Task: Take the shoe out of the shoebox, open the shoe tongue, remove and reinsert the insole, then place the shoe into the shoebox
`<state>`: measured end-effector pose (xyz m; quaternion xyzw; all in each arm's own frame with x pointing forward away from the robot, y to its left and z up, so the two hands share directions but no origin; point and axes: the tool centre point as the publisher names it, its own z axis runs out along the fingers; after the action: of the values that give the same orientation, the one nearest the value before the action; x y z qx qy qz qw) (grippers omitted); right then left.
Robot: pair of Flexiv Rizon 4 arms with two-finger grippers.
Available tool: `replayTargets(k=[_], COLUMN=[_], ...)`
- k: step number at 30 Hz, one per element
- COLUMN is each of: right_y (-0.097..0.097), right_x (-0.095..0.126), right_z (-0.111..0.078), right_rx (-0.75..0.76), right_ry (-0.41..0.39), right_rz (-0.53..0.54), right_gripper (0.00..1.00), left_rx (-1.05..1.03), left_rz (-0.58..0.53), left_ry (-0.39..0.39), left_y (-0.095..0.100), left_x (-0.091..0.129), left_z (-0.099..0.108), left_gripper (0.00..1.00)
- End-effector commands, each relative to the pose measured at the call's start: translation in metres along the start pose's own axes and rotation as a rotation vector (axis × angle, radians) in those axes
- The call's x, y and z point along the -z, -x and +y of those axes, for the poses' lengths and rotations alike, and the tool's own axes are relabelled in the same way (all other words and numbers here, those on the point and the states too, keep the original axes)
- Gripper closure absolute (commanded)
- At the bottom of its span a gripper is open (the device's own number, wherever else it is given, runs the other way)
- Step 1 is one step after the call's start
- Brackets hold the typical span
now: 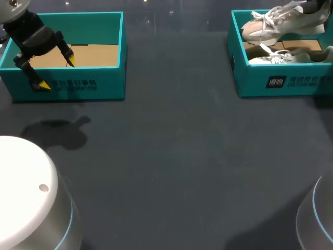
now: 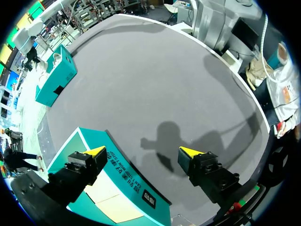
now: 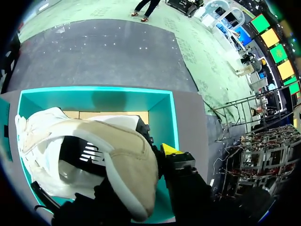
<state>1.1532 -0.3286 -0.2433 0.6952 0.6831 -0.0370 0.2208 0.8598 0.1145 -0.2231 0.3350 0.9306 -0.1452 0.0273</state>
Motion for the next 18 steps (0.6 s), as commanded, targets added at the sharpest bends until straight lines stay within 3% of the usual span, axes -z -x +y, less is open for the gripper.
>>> replayTargets(k=[1, 18], right_y=[-0.005, -0.013], right_x=[-0.011, -0.052], right_z=[0.01, 0.004], right_rx=[-0.003, -0.029], right_ry=[-0.022, -0.042], right_rz=[0.003, 0.031], right_gripper=[1.0, 1.0], left_rx=[-0.001, -0.001], left_rz=[0.0, 0.0], left_ry=[0.002, 0.002], left_y=[0.0, 0.0], left_x=[0.0, 0.0], left_z=[0.0, 0.0], left_gripper=[0.0, 0.0])
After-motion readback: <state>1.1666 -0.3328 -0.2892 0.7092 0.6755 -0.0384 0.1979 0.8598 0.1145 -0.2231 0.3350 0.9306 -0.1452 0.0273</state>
